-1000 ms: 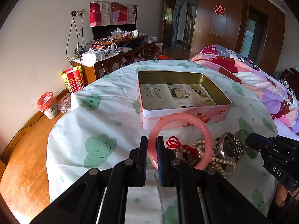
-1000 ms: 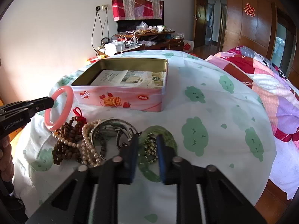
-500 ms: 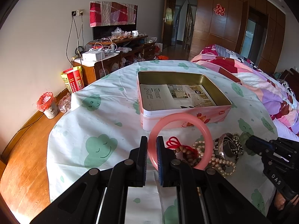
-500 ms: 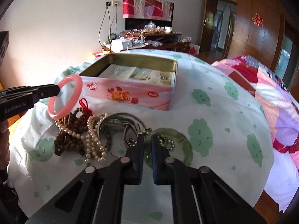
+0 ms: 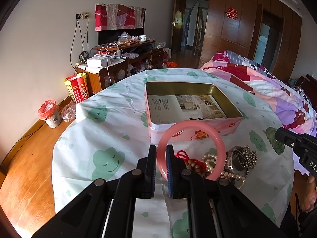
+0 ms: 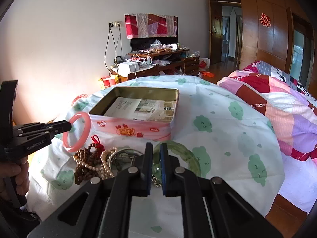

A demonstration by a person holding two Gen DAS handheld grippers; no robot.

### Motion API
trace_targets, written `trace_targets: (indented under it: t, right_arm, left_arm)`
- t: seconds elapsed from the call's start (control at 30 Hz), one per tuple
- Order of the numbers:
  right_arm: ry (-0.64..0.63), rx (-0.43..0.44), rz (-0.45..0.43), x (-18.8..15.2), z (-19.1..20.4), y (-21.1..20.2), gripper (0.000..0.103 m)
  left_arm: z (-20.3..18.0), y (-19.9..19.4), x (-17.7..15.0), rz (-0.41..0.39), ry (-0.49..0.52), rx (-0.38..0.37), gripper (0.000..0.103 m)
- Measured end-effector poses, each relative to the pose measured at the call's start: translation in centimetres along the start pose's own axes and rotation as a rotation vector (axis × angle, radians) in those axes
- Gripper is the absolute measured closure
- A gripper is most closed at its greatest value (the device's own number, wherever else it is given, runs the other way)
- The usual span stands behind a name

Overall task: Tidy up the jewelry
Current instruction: 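Carry both bangles into the pink tin and open both tools to release them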

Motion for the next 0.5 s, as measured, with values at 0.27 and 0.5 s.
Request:
trace_targets:
  t: [0.27, 0.5]
  right_arm:
    - [-0.034, 0.005, -0.01, 2.4, 0.2, 0.7, 0.094]
    - [-0.083, 0.011, -0.035, 5.5, 1.6, 2.3, 0.094]
  left_arm:
    - [0.3, -0.3, 2.4, -0.015, 0.031, -0.004, 0.095]
    - [0.9, 0.5, 5.5, -0.023, 0.076, 0.038, 0.095]
Point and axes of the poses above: each gripper's, at about its wrist camera, not at the fingertips, and y roughly the way its jaws point, z to its left, x to its top, the point moved 9 cm from there along y, roughly the way its jaws point, and after that the axes turned 13 degrees about y, right-handed, at the moved point
